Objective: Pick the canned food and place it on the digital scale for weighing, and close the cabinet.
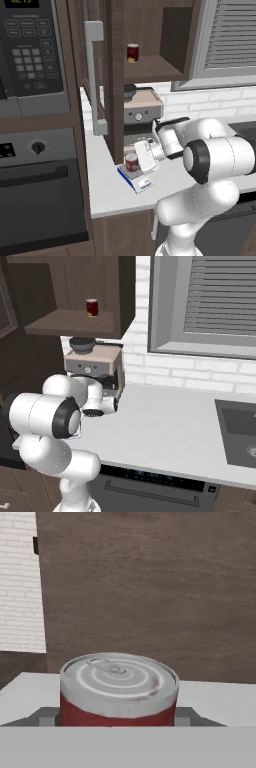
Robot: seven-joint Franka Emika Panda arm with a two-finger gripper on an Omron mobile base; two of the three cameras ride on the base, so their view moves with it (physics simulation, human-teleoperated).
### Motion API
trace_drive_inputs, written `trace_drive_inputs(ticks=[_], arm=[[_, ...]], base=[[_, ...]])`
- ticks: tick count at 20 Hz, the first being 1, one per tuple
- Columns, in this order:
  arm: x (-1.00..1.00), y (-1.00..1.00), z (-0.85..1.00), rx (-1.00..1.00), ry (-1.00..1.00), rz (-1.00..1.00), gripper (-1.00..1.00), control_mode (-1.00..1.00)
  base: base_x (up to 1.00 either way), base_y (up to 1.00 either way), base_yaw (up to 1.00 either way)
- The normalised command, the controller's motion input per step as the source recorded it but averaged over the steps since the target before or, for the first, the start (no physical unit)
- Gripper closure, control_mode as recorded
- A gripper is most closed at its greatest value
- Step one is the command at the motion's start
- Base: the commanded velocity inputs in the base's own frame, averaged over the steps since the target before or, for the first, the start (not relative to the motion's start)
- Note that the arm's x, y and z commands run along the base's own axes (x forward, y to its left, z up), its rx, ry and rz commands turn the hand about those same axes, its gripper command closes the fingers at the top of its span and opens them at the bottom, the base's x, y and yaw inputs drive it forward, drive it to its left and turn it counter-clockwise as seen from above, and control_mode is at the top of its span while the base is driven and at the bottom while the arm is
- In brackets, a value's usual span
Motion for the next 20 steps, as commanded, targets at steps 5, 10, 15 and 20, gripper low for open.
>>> trace_drive_inputs(ticks=[5,10,15,20], arm=[[0.1,0.0,-0.04,0.0,0.0,0.0,1.0,-1.0],[-0.06,-0.03,-0.08,0.0,0.0,0.0,-1.0,-1.0],[-0.2,-0.15,0.0,0.0,0.0,0.0,-1.0,-1.0],[-0.04,-0.08,0.0,0.0,0.0,0.0,-1.0,-1.0]], base=[[0.0,0.0,0.0],[0.0,0.0,0.0],[0.0,0.0,0.0],[0.0,0.0,0.0]])
